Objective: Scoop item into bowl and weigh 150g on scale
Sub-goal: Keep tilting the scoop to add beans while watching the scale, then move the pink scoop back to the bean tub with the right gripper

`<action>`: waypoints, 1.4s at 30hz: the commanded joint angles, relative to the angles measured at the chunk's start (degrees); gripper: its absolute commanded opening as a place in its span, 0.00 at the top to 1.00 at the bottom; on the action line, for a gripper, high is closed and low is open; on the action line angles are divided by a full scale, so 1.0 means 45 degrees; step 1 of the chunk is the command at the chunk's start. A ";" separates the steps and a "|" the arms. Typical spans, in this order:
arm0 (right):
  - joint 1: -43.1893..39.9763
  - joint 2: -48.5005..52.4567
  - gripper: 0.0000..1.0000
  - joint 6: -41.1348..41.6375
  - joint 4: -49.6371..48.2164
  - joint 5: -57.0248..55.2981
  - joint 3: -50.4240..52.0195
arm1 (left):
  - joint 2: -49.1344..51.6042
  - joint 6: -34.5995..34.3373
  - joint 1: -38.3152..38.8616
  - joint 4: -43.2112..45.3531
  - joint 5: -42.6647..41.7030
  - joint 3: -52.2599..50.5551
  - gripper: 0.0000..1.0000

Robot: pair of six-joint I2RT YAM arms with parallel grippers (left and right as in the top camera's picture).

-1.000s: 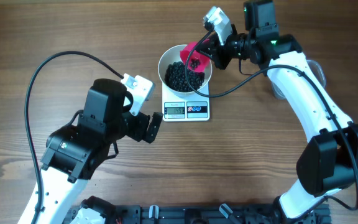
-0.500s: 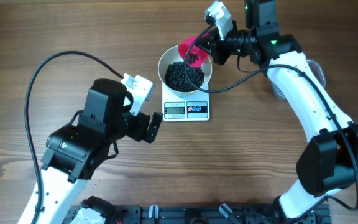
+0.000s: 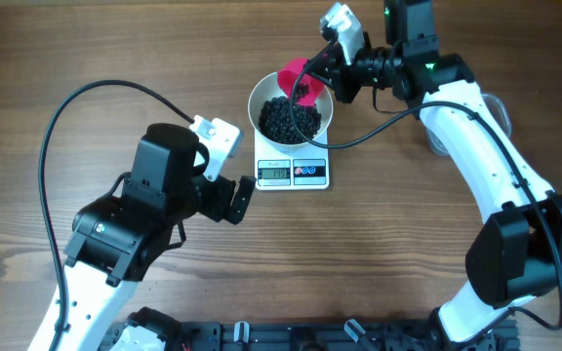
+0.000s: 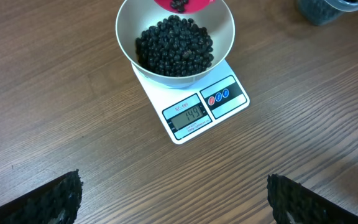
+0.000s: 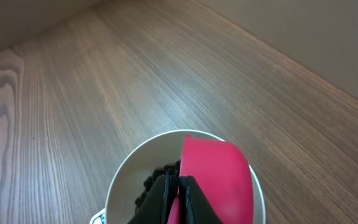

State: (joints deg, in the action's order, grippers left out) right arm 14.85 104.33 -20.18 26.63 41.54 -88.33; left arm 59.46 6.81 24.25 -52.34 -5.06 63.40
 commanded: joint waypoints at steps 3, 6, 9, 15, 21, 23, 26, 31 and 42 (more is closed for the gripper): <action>0.0019 -0.0403 0.96 -0.0743 0.0228 0.1219 -0.0151 | -0.0049 0.0102 -0.0058 0.0039 -0.0151 0.0175 0.00; 0.0019 -0.0398 0.96 -0.0899 0.0282 0.0869 -0.0151 | -0.0049 0.0102 -0.0058 0.0039 -0.0151 0.0175 0.00; 0.0019 -0.0398 0.96 -0.0146 0.0282 0.0083 -0.0151 | -0.0049 0.0107 -0.0058 0.0039 -0.0151 0.0175 0.00; -0.0073 -0.0403 0.96 0.1112 -0.0146 0.0282 -0.0151 | -0.0049 0.0102 -0.0058 0.0039 -0.0155 0.0175 0.00; -0.2613 -0.0505 0.96 0.4852 -0.0835 0.3045 -0.0155 | -0.0049 0.0102 -0.0058 0.0039 -0.0155 0.0175 0.00; -0.3633 -0.1151 0.96 0.5066 -0.0452 0.2798 -0.0155 | -0.0049 0.0102 -0.0058 0.0039 -0.0155 0.0175 0.00; -0.4080 -0.3249 0.96 0.4133 0.1846 -0.3138 -0.0155 | -0.0049 0.0107 -0.0058 0.0039 -0.0151 0.0175 0.00; -0.4080 -0.4605 0.96 0.4537 0.5149 -0.8723 -0.0151 | -0.0049 0.0102 -0.0058 0.0039 -0.0151 0.0175 0.00; -0.4051 -0.3871 0.96 0.6489 0.5518 -1.3148 -0.0102 | -0.0049 0.0107 -0.0058 0.0039 -0.0155 0.0175 0.00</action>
State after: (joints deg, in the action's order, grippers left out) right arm -3.53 85.43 8.01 52.73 -11.62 -88.64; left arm 59.46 6.81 24.25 -52.31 -5.06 63.42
